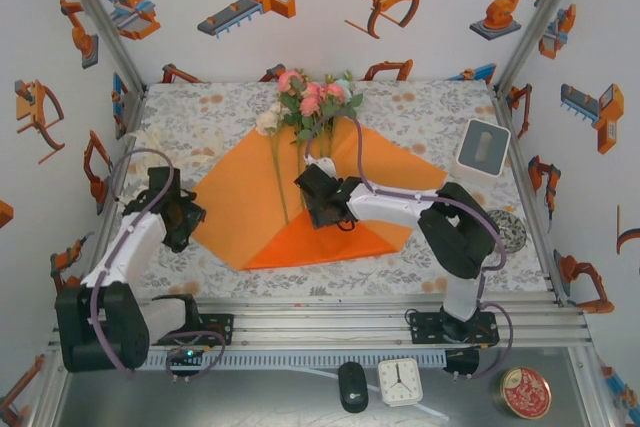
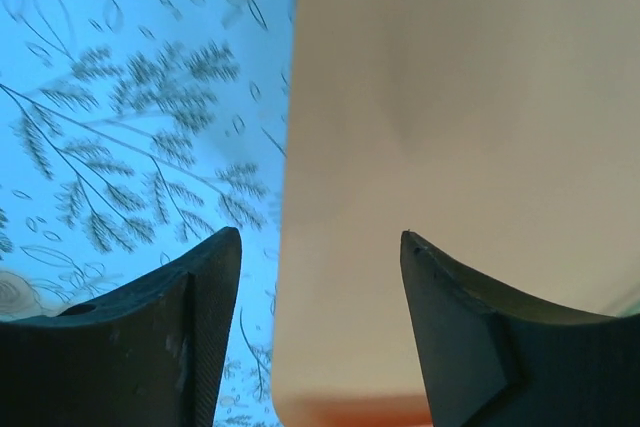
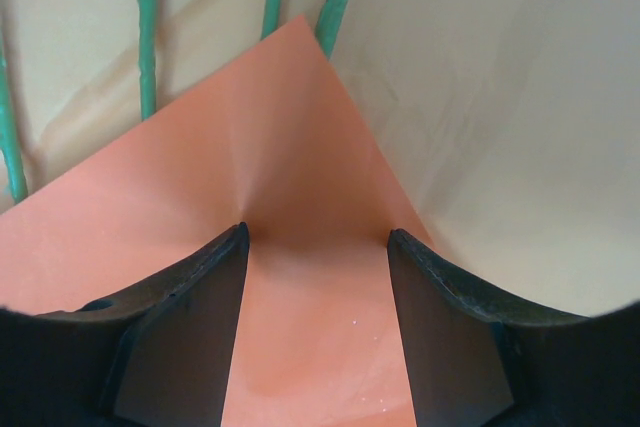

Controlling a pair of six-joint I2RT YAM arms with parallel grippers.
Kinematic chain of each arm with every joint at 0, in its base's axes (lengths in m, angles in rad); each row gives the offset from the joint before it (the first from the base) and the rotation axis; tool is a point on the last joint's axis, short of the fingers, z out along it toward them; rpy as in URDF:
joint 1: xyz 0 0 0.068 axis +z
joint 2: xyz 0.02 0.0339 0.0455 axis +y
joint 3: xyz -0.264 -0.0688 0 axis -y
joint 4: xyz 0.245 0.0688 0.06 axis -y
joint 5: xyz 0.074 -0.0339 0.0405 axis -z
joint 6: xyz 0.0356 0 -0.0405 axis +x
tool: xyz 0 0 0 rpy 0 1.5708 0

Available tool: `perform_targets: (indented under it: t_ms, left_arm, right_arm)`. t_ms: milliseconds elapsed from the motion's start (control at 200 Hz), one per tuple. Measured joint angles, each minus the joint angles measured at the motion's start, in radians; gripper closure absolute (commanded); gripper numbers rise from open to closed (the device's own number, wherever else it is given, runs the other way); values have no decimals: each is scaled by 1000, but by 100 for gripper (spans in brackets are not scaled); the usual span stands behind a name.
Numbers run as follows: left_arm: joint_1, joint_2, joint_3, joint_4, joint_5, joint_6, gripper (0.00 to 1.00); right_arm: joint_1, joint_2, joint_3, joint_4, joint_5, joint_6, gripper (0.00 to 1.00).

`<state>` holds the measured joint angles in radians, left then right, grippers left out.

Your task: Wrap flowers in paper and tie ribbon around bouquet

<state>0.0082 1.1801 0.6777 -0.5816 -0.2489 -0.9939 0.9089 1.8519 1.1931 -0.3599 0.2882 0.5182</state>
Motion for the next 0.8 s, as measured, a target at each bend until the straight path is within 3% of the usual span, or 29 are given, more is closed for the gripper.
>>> perform_targets:
  t_ms: [195, 350, 606, 801]
  left_arm:
    - [98, 129, 69, 33, -58, 27, 22]
    - [139, 230, 73, 137, 9, 100, 21]
    - [141, 332, 125, 259, 159, 173, 41]
    - [91, 290, 60, 352, 305, 152, 44]
  right_arm:
    - [-4, 30, 0, 37, -60, 0, 47]
    - [-5, 33, 2, 45, -83, -4, 47]
    - [-13, 32, 2, 45, -101, -19, 47]
    - [-21, 30, 2, 45, -116, -19, 47]
